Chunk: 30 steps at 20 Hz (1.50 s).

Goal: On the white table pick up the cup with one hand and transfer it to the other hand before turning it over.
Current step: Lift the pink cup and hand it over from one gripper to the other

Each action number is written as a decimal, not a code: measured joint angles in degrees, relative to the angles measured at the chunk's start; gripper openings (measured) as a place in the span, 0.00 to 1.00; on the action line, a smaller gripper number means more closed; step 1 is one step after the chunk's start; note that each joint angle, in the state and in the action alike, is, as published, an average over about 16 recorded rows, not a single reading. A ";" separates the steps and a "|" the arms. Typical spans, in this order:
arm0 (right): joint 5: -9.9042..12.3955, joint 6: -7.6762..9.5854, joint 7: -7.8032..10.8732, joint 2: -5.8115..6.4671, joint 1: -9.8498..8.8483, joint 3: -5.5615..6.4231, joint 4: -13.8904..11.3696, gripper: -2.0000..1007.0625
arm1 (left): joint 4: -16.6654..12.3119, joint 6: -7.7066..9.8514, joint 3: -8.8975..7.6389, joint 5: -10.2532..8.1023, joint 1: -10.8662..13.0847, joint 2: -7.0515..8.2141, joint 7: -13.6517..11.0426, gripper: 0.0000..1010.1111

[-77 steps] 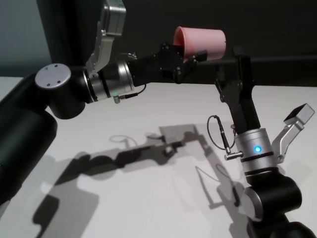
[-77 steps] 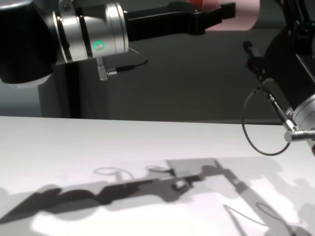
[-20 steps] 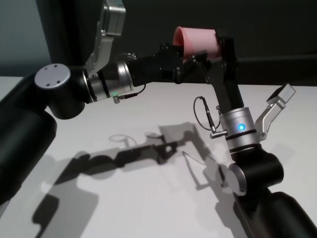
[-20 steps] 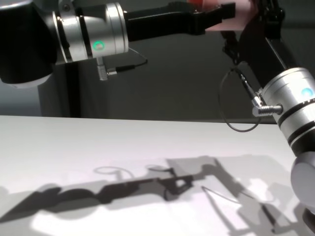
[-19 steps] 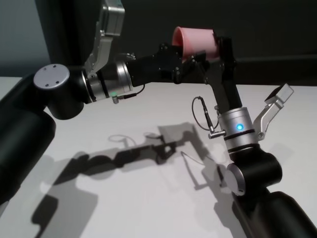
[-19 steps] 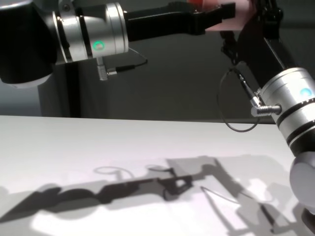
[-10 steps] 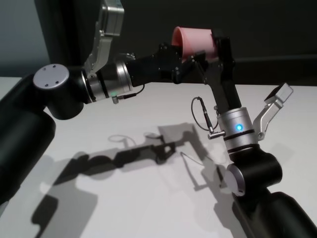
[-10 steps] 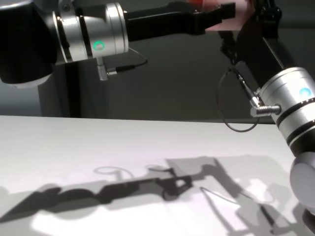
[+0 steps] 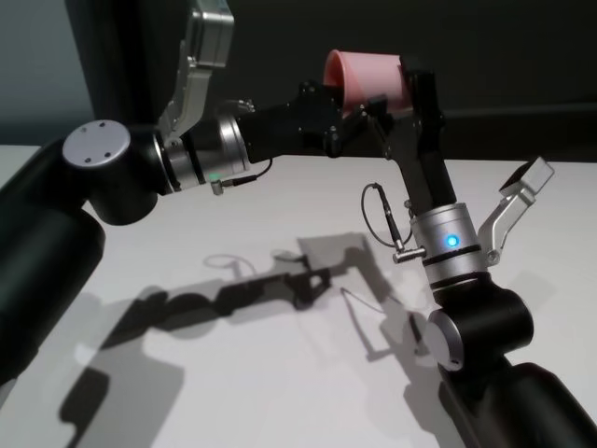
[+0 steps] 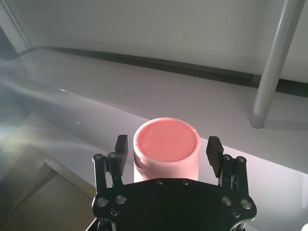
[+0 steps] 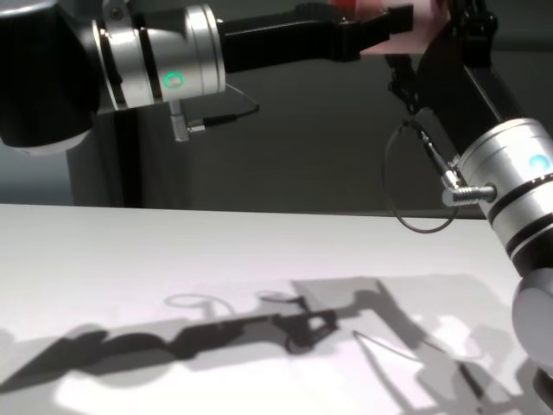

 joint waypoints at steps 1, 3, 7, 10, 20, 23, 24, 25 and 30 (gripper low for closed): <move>0.05 -0.02 -0.02 0.03 -0.02 -0.04 -0.04 1.00 | 0.00 0.00 0.00 0.00 0.00 0.00 0.00 0.05; 0.11 -0.05 -0.05 0.07 -0.04 -0.08 -0.12 1.00 | 0.00 0.00 0.00 0.00 0.00 0.00 0.00 0.05; 0.13 -0.07 -0.08 0.09 -0.07 -0.09 -0.18 0.99 | 0.00 0.00 0.00 0.00 0.00 0.00 0.00 0.05; 0.12 -0.07 -0.08 0.07 -0.07 -0.05 -0.17 0.96 | 0.00 0.00 0.00 0.00 0.00 0.00 0.00 0.05; 0.07 -0.04 -0.06 0.04 -0.05 0.06 -0.14 0.81 | 0.00 0.00 0.00 0.00 0.00 0.01 0.00 0.05; 0.06 -0.03 -0.05 0.03 -0.05 0.08 -0.13 0.77 | 0.00 0.00 0.00 0.00 0.00 0.01 0.00 0.05; 0.05 -0.03 -0.05 0.02 -0.04 0.08 -0.12 0.76 | 0.01 0.00 0.00 0.00 0.00 0.01 0.00 0.05; 0.05 -0.02 -0.05 0.02 -0.04 0.09 -0.12 0.75 | 0.01 0.00 0.00 0.00 0.00 0.01 0.00 0.05; 0.03 -0.01 -0.05 0.01 -0.04 0.11 -0.10 0.74 | 0.01 0.00 0.00 0.00 0.00 0.01 0.00 0.05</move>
